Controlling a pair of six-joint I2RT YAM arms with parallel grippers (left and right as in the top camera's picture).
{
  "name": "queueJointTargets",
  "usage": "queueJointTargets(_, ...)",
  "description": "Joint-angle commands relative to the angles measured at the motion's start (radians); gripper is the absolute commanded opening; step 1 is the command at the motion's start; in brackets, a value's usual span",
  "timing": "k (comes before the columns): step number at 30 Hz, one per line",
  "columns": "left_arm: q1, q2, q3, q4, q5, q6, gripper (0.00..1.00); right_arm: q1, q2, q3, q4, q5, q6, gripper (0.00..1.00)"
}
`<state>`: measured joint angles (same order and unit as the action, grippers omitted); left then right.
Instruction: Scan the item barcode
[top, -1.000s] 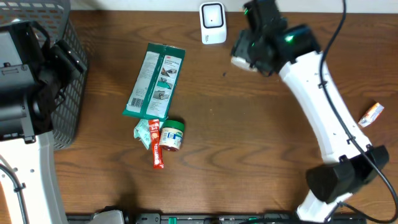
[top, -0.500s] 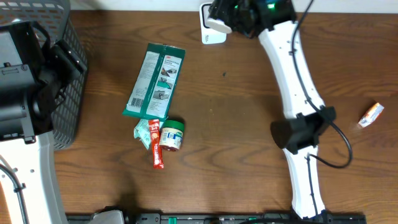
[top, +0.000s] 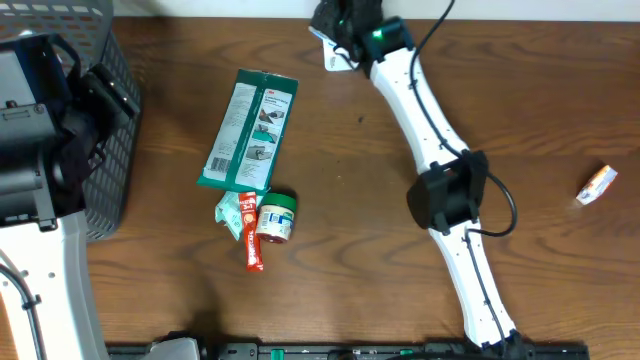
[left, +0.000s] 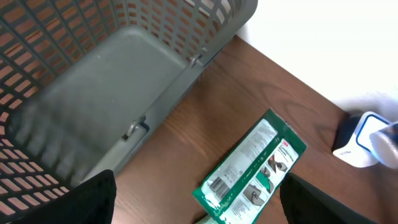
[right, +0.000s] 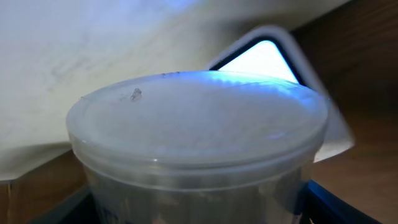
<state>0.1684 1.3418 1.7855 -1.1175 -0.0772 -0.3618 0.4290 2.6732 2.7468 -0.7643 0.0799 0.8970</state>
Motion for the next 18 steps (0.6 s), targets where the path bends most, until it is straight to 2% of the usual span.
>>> queueJointTargets(1,0.005,0.003,-0.003,0.003,-0.005,0.010,0.81,0.013,0.031,0.021,0.031,0.047,0.039,0.01)
queueJointTargets(10,0.005,0.003,-0.003,0.003,-0.005,0.010,0.81,-0.026,0.094,0.019,0.069,0.004,0.190,0.01)
queueJointTargets(18,0.005,0.003,-0.003,0.003,-0.005,0.010,0.81,-0.052,0.094,0.019,0.089,-0.026,0.255,0.01)
